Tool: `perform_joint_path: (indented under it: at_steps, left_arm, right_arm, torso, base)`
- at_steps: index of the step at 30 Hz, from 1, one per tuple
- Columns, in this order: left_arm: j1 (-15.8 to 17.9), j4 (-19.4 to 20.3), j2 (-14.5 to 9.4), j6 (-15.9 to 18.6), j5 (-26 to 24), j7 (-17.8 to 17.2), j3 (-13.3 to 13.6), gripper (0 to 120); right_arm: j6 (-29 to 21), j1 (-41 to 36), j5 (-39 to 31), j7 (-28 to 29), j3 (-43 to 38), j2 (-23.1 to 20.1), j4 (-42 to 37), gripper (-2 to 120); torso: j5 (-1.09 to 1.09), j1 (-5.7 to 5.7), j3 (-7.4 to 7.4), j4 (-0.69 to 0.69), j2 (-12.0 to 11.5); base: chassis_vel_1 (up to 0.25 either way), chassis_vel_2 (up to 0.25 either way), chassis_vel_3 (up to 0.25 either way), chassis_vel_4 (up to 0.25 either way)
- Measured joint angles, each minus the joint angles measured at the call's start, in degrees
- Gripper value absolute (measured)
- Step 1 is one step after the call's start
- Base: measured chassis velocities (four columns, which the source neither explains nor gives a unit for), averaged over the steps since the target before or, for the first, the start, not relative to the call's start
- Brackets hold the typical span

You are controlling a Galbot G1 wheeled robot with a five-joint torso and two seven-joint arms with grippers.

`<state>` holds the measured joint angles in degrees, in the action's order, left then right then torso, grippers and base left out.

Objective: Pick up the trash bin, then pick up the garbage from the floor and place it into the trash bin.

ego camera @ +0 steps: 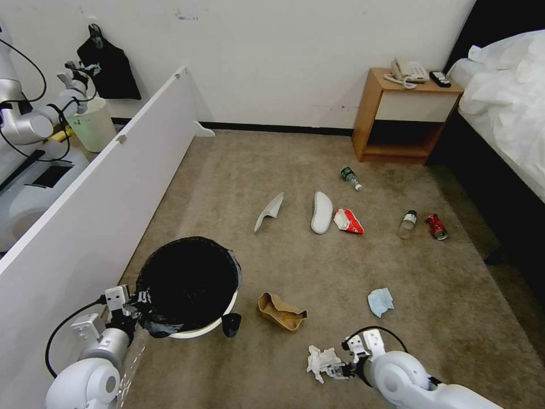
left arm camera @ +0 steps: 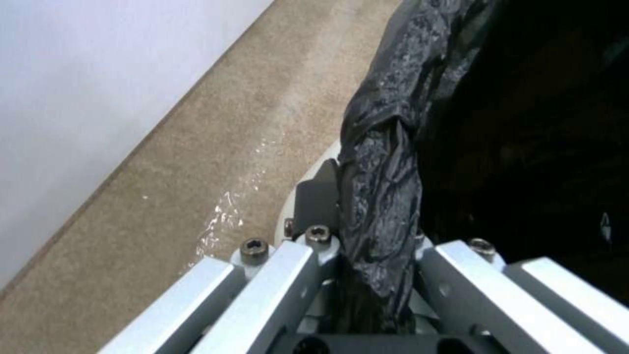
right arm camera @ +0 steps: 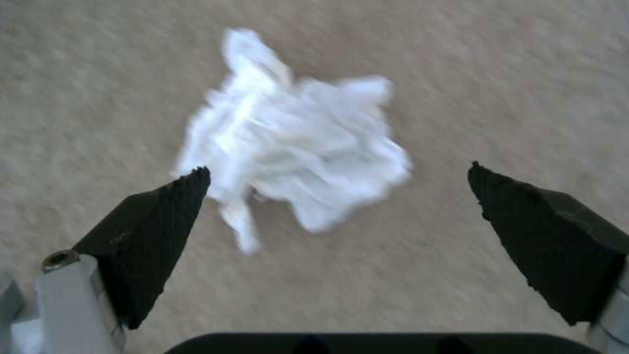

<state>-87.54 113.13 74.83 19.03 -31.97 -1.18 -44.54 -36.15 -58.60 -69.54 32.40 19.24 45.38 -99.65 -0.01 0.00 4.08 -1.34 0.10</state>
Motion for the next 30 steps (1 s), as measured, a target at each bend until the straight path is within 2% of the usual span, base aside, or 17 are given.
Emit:
perform_joint_path:
  at_steps: [5,11,30]
  left_arm:
    - [-0.26,0.16,1.41,-0.23,0.46,0.23,-0.07,2]
    - [-0.33,0.37,2.04,-0.32,0.63,0.25,-0.23,2]
    - [-0.22,-0.07,4.00,-0.63,2.19,0.20,0.25,2]
  right_arm:
    - [0.13,2.91,-0.47,0.05,3.23,2.67,2.20,100]
    - [0.37,3.43,0.09,-0.12,3.74,4.28,4.55,100]
    - [1.93,1.93,4.55,-3.64,1.74,4.47,8.79,100]
  torso:
    - [0.00,0.00,0.00,-0.01,0.00]
    - [0.01,0.00,0.00,-0.01,0.00]
    - [0.01,0.00,0.00,-0.01,0.00]
  base:
    - [0.000,0.000,0.000,0.000]
    - [0.000,0.000,0.000,0.000]
    - [0.000,0.000,0.000,0.000]
